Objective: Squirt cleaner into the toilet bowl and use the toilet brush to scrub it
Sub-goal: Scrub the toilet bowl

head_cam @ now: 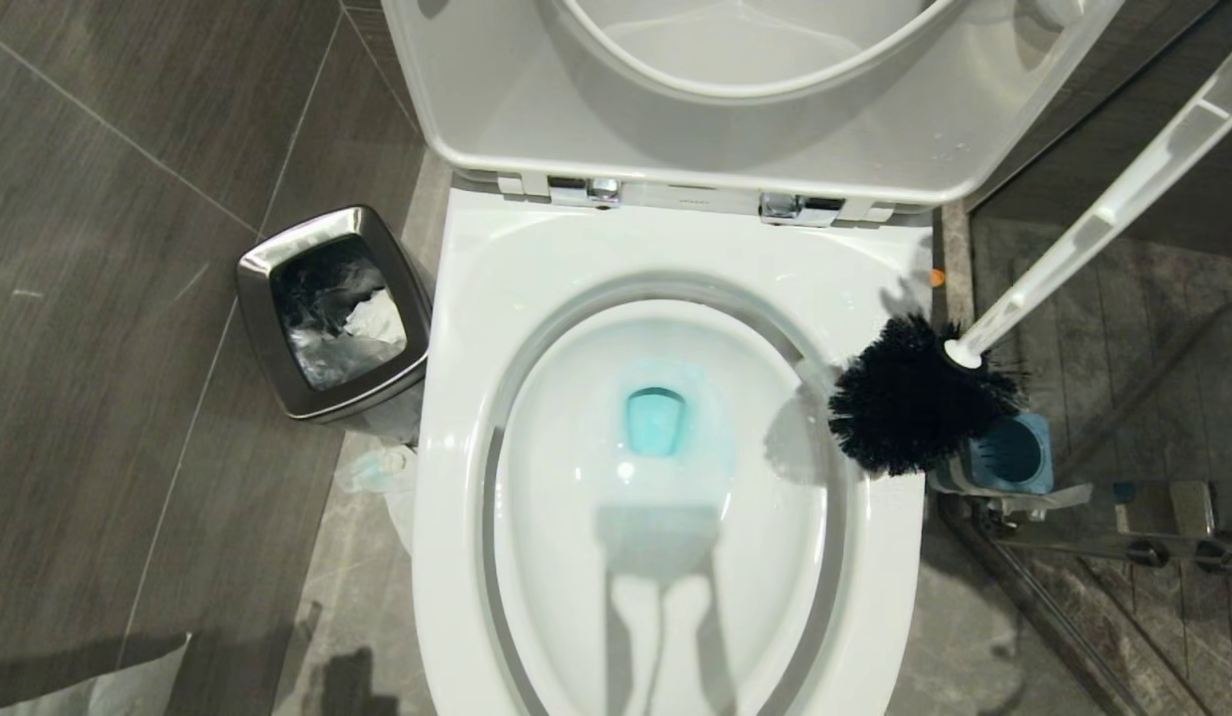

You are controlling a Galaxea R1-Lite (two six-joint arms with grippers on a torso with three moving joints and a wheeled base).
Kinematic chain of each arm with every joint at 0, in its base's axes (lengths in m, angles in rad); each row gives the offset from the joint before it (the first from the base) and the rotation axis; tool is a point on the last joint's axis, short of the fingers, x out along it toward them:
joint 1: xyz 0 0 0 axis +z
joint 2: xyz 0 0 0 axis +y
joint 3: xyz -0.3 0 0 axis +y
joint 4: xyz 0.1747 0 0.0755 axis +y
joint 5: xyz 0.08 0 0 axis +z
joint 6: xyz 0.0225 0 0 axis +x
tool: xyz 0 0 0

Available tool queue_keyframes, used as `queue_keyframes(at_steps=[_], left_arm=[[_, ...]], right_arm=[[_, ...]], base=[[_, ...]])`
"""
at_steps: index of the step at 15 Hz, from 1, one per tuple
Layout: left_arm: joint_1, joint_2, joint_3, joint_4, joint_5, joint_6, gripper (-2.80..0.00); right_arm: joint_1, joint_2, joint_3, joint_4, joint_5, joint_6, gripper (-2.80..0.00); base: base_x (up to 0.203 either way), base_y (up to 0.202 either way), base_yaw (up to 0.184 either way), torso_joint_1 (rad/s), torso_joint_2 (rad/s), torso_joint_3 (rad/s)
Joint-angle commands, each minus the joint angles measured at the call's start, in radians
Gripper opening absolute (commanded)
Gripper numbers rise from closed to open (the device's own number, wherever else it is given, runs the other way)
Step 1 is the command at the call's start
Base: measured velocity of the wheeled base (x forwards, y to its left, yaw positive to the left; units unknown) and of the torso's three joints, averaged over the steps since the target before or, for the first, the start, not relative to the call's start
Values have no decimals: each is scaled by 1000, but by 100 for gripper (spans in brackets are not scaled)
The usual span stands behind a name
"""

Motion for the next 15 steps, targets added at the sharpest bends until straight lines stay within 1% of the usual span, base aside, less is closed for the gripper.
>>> queue_keyframes(at_steps=[1,3,6,8,12,15], left_arm=[[0,0,2,0,0,0,-280],[0,0,2,0,0,0,-280],[0,0,2,0,0,0,-280],[0,0,2,0,0,0,-280],[0,0,2,0,-1,2,-280],[0,0,2,0,0,0,-280]], right_arm=[[40,39,-9,-5,3,-33,-280],[48,75,-31,-6,23,-45,-280],[53,119,-44,-9,25,-41,-280],[53,155,-81,-9,24,-39,-280],[53,212,-161,-5,16,-45,-280],[53,227,-175,-3,-7,-47,-280]], base=[[0,0,0,0,0,0],[0,0,0,0,0,0],[0,0,0,0,0,0],[0,0,0,0,0,0],[0,0,0,0,0,0],[0,0,0,0,0,0]])
